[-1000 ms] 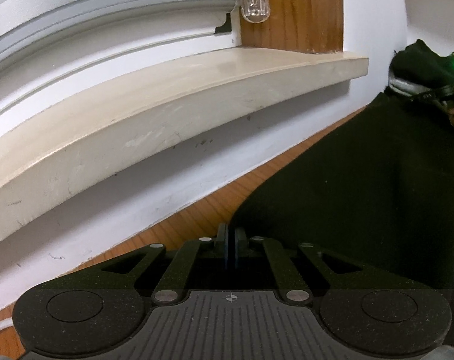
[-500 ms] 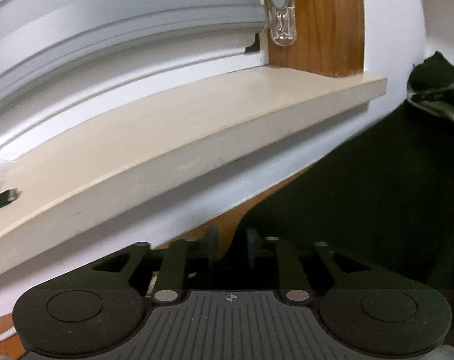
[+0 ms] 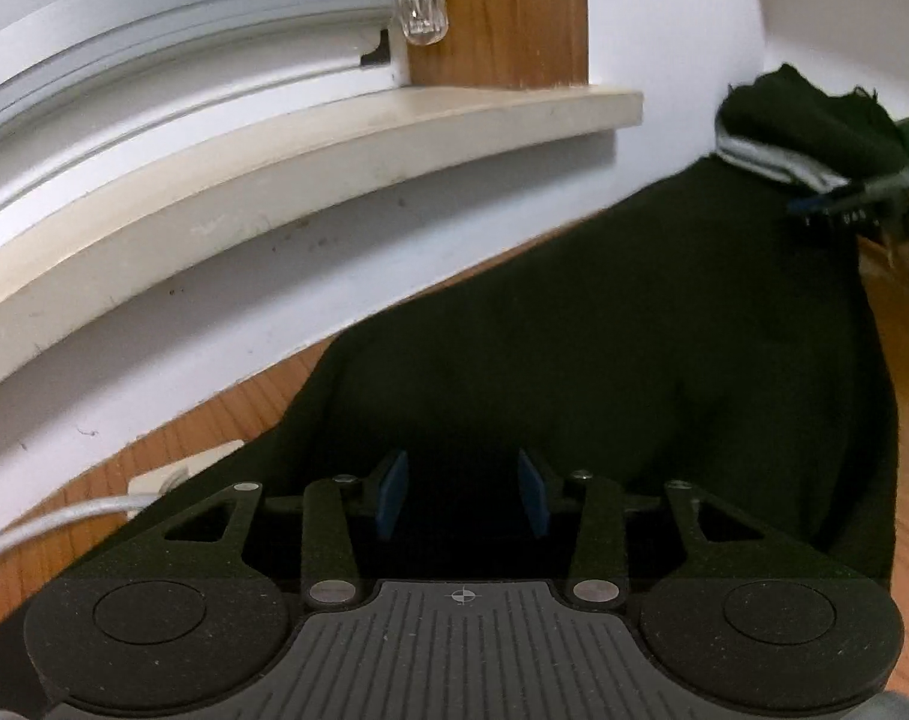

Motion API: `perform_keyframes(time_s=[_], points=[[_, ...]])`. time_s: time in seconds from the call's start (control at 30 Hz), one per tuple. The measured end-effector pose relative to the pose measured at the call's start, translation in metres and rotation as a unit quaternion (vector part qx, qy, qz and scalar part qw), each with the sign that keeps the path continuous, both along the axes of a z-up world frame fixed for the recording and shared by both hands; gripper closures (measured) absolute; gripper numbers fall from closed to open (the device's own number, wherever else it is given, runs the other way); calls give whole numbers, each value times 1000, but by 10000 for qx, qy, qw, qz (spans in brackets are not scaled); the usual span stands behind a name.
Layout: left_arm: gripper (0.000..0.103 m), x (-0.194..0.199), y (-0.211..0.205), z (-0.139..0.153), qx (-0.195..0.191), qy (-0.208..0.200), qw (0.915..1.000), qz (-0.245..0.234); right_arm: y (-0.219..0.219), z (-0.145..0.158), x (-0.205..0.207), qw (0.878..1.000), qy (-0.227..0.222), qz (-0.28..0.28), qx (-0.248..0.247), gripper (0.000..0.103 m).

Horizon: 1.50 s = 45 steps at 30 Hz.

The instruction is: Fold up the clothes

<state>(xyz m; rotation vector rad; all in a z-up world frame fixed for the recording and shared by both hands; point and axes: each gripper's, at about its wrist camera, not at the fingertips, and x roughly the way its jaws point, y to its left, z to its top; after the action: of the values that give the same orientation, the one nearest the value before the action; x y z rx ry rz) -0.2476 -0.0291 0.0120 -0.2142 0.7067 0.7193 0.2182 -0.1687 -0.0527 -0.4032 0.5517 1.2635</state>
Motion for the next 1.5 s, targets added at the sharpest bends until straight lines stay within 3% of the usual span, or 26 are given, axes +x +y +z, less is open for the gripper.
perform_keyframes(time_s=[0.57,0.67,0.8,0.87,0.97,1.17,1.37,1.43,1.5], points=[[60,-1,-62,6,-15,-127,9999,69,-58,9,-11,10000,40,-37,43,46],[56,-26,-70,25,137,-345,9990,247,-58,8,-10,9999,74,-40,58,46],[39,-82,-81,61,448,-517,9961,563,-57,8,-9,9999,72,-46,65,46],[37,-113,-84,79,644,-293,9948,731,-57,8,-9,9999,74,-52,72,46],[37,-161,-73,88,942,387,9889,1079,-57,7,-9,9999,80,-56,77,45],[38,-227,-44,66,639,1045,9848,1234,-57,6,-9,9999,69,-85,80,42],[37,-247,-25,37,586,1475,9811,1103,-56,6,-11,9999,40,-153,72,39],[43,-252,-18,32,556,1433,9818,1112,-56,5,-11,9998,36,-162,72,38],[58,-256,-12,34,516,1270,9837,1162,-56,5,-10,9998,31,-159,76,38]])
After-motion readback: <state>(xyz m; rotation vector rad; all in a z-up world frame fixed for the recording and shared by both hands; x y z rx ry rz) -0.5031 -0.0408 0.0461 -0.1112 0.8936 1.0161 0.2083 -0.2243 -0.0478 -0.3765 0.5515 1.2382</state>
